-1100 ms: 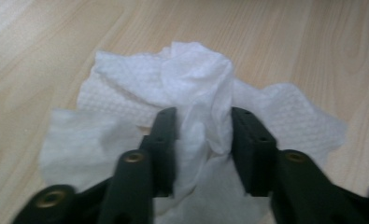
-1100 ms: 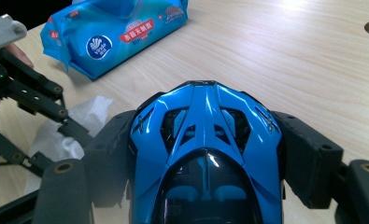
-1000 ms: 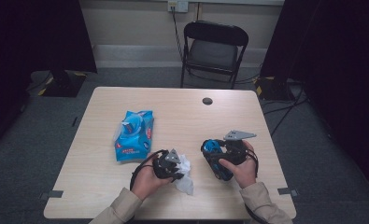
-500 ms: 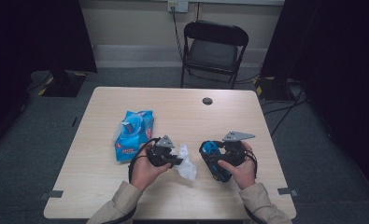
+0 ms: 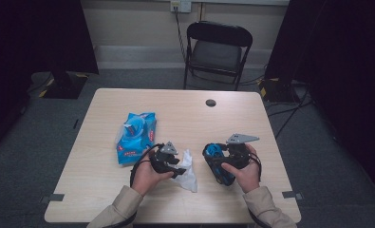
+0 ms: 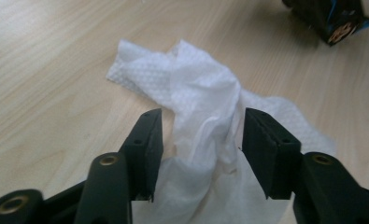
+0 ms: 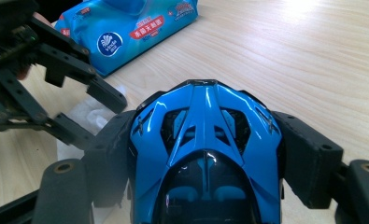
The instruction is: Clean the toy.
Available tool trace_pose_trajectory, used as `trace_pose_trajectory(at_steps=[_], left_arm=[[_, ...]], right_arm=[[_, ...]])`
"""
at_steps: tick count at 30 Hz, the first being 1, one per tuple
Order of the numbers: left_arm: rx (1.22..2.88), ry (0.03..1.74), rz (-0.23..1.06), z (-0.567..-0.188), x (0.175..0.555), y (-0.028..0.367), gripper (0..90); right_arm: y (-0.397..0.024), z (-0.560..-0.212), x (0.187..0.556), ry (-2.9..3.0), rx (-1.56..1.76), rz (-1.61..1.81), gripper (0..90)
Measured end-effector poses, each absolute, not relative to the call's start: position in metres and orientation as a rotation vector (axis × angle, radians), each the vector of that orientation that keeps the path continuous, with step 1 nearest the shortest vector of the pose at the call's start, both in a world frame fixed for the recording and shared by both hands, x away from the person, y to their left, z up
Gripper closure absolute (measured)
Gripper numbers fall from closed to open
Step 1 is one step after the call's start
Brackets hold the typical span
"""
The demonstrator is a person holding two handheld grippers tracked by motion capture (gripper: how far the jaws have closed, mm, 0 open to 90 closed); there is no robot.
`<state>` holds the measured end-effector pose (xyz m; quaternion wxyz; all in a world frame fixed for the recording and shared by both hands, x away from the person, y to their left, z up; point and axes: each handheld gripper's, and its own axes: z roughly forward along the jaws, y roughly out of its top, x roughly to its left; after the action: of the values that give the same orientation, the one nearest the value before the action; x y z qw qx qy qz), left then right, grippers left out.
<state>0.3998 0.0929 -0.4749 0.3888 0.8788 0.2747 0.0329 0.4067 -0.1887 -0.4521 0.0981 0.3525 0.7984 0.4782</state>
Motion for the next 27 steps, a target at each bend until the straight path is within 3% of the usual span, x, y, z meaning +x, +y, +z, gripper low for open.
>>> trace_pose_trajectory(at_steps=[5,15,18,19,20,27], left_arm=[[2.227,0.640,0.064,-0.466,0.392,0.091,48.3],[2.345,0.560,0.044,-0.487,0.381,0.077,48.4],[2.361,0.541,0.079,-0.488,0.381,0.077,54.6],[2.374,0.536,0.081,-0.486,0.381,0.078,71.1],[2.386,0.559,0.062,-0.485,0.381,0.078,74.3],[2.367,0.583,0.062,-0.483,0.382,0.082,82.6]], right_arm=[[-0.189,-0.452,0.407,2.358,1.048,1.419,26.5],[-0.184,-0.452,0.405,2.377,1.027,1.398,26.5],[-0.184,-0.452,0.405,2.373,1.027,1.401,26.5],[-0.185,-0.453,0.405,2.370,1.029,1.403,26.5],[-0.185,-0.453,0.405,2.372,1.029,1.402,26.5],[-0.177,-0.454,0.407,2.413,1.001,1.340,26.5]])
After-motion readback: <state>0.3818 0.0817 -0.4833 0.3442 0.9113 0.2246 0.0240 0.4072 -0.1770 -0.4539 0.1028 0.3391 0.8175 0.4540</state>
